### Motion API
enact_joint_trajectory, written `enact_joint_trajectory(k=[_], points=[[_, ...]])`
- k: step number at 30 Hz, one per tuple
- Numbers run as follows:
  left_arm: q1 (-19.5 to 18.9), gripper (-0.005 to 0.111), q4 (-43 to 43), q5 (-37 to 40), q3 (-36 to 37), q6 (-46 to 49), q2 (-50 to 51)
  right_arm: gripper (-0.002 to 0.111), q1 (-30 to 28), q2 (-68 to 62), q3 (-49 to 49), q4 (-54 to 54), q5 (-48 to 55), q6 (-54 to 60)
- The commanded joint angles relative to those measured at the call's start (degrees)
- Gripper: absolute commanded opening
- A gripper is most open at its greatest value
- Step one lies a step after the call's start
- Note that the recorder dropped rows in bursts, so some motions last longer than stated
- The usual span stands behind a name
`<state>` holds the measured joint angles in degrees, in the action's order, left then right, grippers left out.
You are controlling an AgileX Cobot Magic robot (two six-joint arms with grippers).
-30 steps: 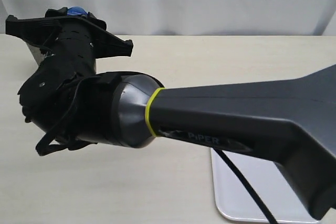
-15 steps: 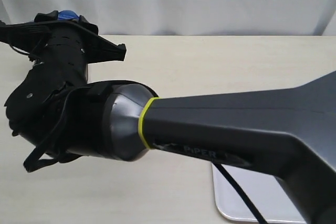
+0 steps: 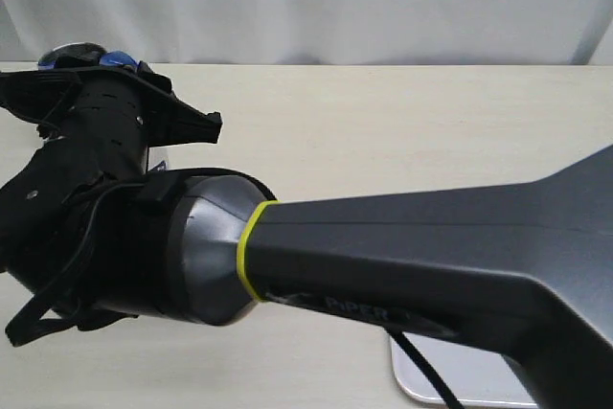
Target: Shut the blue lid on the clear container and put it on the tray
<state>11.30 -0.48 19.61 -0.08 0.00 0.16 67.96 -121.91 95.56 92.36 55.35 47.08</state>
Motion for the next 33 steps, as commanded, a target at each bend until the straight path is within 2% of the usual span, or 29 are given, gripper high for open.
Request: enact_joint_trajectory(k=[1,14,19,24,29,33], points=[[-0.27,0.000,-0.02,-0.61,0.08,0.00,-0.16,0.004,1.37,0.04,0.01,-4.46,0.40,2.41],[-0.27,0.000,-0.12,-0.61,0.08,0.00,-0.16,0.004,2.13,0.04,0.01,-10.60,-2.63,3.85],[-0.27,0.000,-0.12,-0.61,0.08,0.00,-0.16,0.004,2.13,0.01,0.01,-20.44,-4.37,14.12],[-0.27,0.000,-0.12,-0.61,0.08,0.00,-0.16,0.004,2.13,0.01,0.01,-20.42,-4.62,16.33],[-0.27,0.000,-0.12,-0.61,0.08,0.00,-0.16,0.004,1.88,0.01,0.11,-14.55,-4.73,16.75],[-0.27,0.000,-0.12,-0.61,0.08,0.00,-0.16,0.004,1.88,0.01,0.11,-14.04,-5.91,16.75]])
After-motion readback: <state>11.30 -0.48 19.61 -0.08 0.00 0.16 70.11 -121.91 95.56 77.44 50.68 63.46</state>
